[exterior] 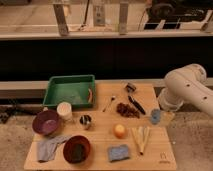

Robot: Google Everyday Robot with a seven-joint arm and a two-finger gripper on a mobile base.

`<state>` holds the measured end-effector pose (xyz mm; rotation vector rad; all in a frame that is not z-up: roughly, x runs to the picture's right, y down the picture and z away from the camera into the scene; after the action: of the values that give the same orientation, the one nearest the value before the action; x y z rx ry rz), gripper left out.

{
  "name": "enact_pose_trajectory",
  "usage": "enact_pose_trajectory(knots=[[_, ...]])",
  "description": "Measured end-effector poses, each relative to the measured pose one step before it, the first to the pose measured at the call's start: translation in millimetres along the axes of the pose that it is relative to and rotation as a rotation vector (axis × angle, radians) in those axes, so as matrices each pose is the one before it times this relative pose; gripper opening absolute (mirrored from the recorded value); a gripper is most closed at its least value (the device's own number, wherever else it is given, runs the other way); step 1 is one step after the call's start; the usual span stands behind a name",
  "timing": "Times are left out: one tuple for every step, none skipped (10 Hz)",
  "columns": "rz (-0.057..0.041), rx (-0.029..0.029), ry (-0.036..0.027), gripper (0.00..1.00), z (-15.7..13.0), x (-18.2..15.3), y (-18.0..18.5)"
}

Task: Place sponge in tray

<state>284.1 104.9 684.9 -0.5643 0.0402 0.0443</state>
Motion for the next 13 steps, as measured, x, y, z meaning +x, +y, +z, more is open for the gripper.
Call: enact_pose_trajectory(knots=[[-0.0011, -0.0005, 0.00039, 0.8, 0.16, -0.24, 0.44], [-0.01438, -0.00021, 0.00176, 0.8, -1.21, -5.73, 4.01], [-0.0202, 0.00018, -0.00001, 0.8, -1.59, -10.91, 6.67], [-0.01551, -0.00039, -0.00025, 0.8, -1.32, -10.34, 5.49], [-0.02233, -0.00023, -0.00136, 0.8, -1.85, -16.05, 6.04], [-0.01553, -0.00107, 0.00227, 0.8, -0.72, -5.99, 3.02], [-0.0147, -0.00226, 0.00076, 0.8, -1.11, -5.01, 3.83], [-0.02105, -0.00386, -0.0004, 0.8, -0.9, -7.75, 4.19], [-0.00972, -0.00516, -0.00008, 0.8, 1.69, -6.11, 4.15], [-0.00482, -0.00199, -0.00157, 0.8, 0.66, -6.93, 3.45], [-0.01629, -0.00233, -0.00557, 0.8, -0.81, -16.01, 6.6], [-0.0115, -0.00424, -0.00223, 0.8, 0.11, -6.97, 5.37], [-0.01825, -0.00386, 0.00243, 0.8, 0.7, -5.11, 4.45]])
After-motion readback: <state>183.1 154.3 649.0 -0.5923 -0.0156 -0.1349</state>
